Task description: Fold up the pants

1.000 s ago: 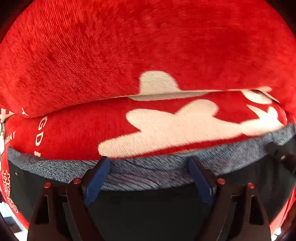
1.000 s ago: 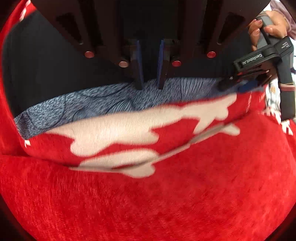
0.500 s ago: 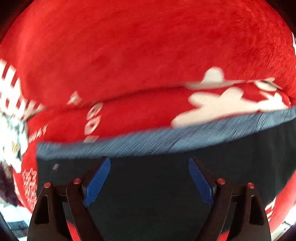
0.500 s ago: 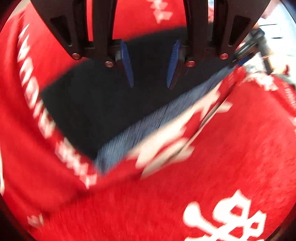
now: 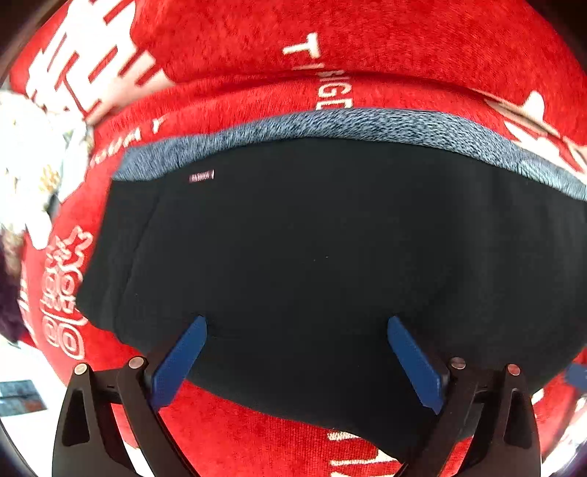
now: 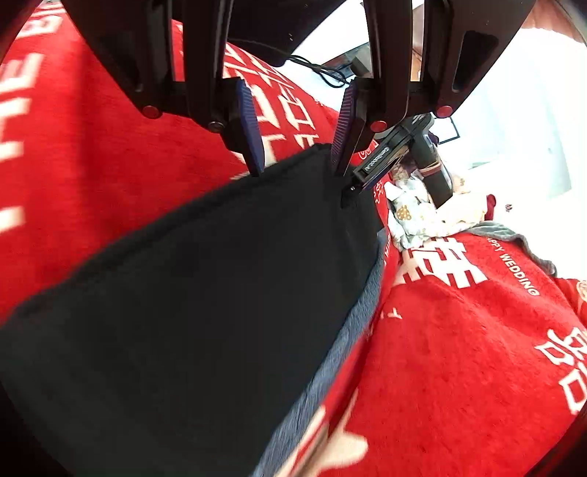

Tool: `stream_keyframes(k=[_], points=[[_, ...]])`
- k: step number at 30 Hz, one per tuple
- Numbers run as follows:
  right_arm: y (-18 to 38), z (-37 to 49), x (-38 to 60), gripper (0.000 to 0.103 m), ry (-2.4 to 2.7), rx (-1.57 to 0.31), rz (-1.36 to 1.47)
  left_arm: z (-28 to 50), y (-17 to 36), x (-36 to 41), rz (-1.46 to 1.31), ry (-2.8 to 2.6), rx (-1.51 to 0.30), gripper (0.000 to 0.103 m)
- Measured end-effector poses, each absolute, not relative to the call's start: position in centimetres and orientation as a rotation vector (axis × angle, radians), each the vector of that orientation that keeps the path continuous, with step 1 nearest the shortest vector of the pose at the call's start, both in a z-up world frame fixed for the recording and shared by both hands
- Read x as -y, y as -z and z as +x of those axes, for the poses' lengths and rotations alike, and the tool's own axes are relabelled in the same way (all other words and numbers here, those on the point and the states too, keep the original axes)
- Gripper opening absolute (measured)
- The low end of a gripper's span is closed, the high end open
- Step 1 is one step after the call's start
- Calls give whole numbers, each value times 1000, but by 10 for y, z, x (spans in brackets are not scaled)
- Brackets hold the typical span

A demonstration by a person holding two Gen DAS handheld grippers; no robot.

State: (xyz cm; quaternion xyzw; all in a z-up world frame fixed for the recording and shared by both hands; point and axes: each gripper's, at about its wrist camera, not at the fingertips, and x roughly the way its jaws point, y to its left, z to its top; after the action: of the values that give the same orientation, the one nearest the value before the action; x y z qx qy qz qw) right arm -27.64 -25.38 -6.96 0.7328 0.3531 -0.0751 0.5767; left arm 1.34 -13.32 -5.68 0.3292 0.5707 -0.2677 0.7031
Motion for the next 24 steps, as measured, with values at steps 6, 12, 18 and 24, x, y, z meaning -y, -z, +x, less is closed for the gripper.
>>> stream_keyframes(k=[6, 12, 18, 24], points=[[80, -265, 248, 41, 226, -835, 1766, 14, 59, 129, 706, 669, -1267, 101], [55, -253, 253, 9, 305, -901, 1620, 22, 59, 123, 703, 709, -1270, 101], [47, -251, 232, 8, 405, -1045, 1443, 22, 60, 116, 730, 751, -1250, 101], [46, -274, 225, 15, 429, -1067, 1512, 18, 56, 104, 783, 763, -1265, 101]])
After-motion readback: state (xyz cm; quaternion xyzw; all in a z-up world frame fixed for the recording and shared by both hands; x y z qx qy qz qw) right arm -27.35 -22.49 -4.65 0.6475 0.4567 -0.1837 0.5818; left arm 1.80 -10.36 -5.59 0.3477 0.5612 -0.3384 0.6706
